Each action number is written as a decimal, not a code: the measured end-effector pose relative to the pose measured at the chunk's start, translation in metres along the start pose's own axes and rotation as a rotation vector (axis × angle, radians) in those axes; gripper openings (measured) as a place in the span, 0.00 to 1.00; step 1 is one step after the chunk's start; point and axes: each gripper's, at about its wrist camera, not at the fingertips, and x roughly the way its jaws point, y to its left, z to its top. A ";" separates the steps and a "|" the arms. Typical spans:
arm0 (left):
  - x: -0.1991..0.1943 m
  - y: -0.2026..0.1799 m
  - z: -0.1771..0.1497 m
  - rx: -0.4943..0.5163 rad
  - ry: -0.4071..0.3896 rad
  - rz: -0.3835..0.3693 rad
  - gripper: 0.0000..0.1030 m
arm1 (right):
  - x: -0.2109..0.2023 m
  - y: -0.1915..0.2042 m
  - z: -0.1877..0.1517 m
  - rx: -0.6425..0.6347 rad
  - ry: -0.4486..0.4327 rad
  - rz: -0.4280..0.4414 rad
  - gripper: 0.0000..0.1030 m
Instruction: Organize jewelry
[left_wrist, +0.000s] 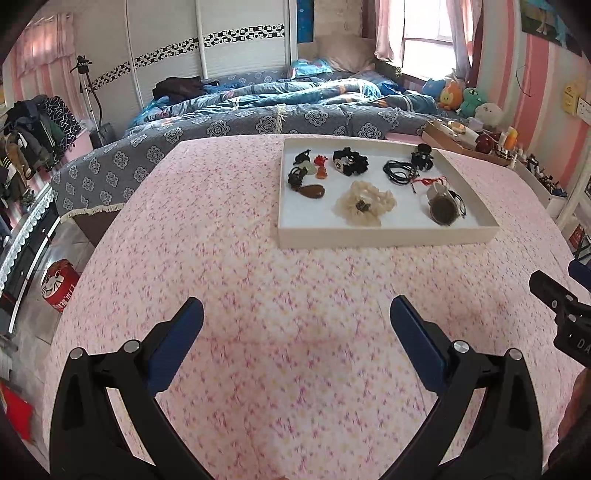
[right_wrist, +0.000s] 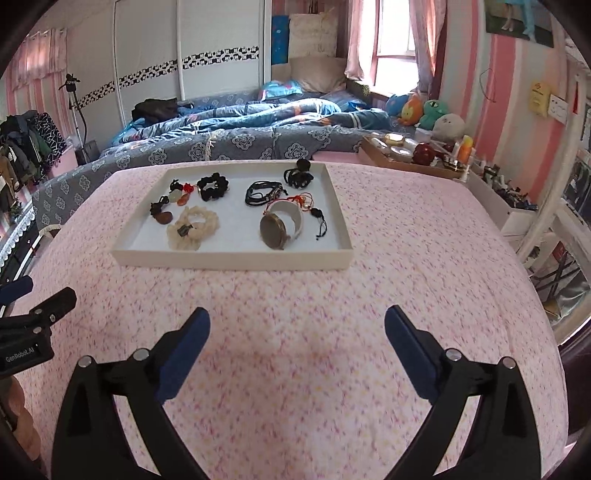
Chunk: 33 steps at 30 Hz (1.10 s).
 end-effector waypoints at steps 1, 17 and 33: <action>-0.002 -0.001 -0.004 0.003 0.000 -0.001 0.97 | -0.003 -0.001 -0.003 0.004 -0.001 0.001 0.93; -0.047 -0.019 -0.037 0.055 -0.079 -0.033 0.97 | -0.041 -0.011 -0.038 0.015 -0.046 -0.068 0.93; -0.050 -0.016 -0.039 0.042 -0.078 -0.055 0.97 | -0.039 -0.006 -0.038 0.000 -0.053 -0.092 0.93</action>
